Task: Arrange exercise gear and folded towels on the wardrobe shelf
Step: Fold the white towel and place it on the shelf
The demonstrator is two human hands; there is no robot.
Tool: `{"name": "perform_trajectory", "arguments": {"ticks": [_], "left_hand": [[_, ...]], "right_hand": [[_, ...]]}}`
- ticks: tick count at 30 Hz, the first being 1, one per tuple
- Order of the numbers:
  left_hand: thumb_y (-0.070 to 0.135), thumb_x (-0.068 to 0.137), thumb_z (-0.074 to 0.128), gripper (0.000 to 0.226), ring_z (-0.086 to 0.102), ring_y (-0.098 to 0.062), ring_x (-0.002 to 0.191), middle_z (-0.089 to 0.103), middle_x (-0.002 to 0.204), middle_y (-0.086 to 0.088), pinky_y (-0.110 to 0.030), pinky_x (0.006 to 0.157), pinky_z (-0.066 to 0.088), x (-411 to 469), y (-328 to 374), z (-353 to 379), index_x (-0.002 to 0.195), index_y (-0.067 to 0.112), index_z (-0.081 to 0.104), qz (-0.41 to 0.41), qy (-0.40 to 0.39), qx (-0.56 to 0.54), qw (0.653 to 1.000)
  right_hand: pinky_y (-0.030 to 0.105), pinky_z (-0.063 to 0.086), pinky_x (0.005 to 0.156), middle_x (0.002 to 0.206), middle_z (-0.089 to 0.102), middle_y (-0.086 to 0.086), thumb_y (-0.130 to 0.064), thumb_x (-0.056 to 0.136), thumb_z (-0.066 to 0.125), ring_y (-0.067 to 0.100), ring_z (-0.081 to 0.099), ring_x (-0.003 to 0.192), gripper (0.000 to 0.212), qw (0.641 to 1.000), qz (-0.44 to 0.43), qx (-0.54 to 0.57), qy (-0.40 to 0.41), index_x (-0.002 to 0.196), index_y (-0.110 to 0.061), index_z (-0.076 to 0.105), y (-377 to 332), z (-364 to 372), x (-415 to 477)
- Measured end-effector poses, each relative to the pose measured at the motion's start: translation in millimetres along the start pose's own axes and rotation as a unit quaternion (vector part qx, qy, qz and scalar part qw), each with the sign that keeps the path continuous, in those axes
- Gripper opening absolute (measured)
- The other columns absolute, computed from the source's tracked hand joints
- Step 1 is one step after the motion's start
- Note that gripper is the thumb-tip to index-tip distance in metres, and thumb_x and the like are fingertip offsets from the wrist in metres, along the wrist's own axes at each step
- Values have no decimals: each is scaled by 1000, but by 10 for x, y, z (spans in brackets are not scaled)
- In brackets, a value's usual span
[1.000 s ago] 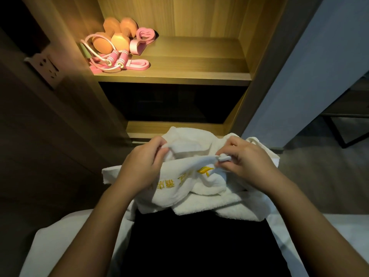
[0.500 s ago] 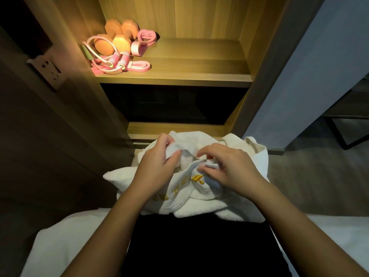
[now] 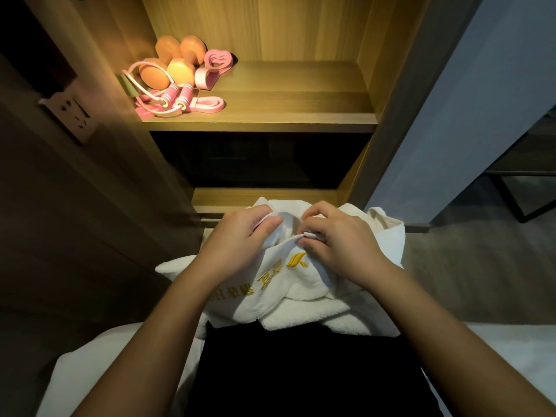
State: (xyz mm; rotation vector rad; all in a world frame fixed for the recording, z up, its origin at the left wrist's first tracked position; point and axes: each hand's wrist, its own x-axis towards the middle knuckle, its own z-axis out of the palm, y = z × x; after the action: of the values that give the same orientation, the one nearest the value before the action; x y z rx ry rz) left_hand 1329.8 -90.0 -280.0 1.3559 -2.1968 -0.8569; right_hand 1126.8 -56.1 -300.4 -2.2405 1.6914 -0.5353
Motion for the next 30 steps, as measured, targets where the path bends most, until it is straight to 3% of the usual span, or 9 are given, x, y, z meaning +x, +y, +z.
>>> {"name": "perform_trajectory", "arguments": {"ticks": [2,5,7,9,12,16,22,26,30], "left_hand": [[31,100,49,31,54,-23,70,57,68,-5,-47,65,42,6,24,-14,75,13,57,5,-21,-10,1000],[28,98,52,22,52,-17,70,56,72,5,-45,64,45,12,27,-19,76,25,54,17,-33,45,998],[19,92,56,9,53,-13,80,55,88,10,-36,65,46,9,-24,-62,92,28,58,6,30,149,988],[7,81,58,24,50,-15,85,50,97,7,-29,66,37,31,-134,-144,99,23,57,2,130,211,969],[-3,77,59,28,48,-17,87,49,101,-1,-30,69,35,99,-269,-267,99,15,59,-37,220,182,958],[-2,83,65,27,56,-17,88,57,97,5,-34,66,49,137,-343,-356,97,21,58,-105,249,80,959],[12,89,63,18,59,-18,79,65,85,4,-35,63,49,103,-411,-595,90,29,67,-135,171,142,966],[16,93,61,23,58,-5,75,63,80,15,-20,55,39,79,-410,-590,85,37,65,-107,70,85,988],[13,98,51,23,60,-8,85,64,89,12,-19,64,42,49,-443,-263,95,32,63,-97,68,-45,992]], "right_hand": [[32,49,72,126,60,-16,-37,90,64,15,63,93,12,1000,-14,10,6,92,-28,72,-18,0,29],[35,49,68,93,68,-11,-32,88,67,17,63,83,8,999,-22,32,18,87,-24,70,-38,-10,45],[38,50,67,85,68,-10,-28,87,68,17,61,79,5,998,-4,53,42,86,-23,70,0,-65,38],[40,50,67,85,69,-9,-27,86,69,17,62,79,4,995,5,66,69,86,-23,70,56,-152,42],[40,49,65,81,68,-10,-28,84,71,18,63,79,4,992,16,65,107,82,-26,68,119,-301,71],[37,48,62,72,64,-12,-27,83,74,14,61,72,8,989,40,64,129,79,-27,67,264,-465,68],[42,51,64,70,66,-7,-25,83,73,16,61,69,5,979,120,89,135,79,-26,70,642,-555,-58],[38,48,64,81,70,4,-30,86,70,26,61,80,6,965,210,64,144,83,-24,71,921,-502,-68],[32,42,63,92,70,9,-33,93,62,25,57,80,17,955,273,23,115,96,-18,70,1012,-346,-27]]}}
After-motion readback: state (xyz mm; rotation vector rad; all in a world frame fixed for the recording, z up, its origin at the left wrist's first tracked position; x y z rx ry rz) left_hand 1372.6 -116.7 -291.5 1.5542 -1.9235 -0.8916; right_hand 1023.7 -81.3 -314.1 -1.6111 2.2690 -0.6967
